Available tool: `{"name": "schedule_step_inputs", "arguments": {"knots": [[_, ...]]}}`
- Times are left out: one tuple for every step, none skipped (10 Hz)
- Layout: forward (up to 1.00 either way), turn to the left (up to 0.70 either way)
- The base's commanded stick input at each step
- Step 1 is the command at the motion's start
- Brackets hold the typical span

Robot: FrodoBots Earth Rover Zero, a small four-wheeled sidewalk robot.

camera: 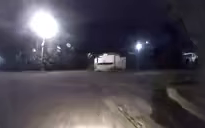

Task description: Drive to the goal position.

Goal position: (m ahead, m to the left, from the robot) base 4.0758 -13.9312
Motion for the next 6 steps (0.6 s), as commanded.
{"name": "schedule_step_inputs", "arguments": {"knots": [[0.7, -0.35], [0.7, -0.35], [0.7, -0.35], [0.7, -0.35], [0.7, -0.35], [0.7, -0.35]]}}
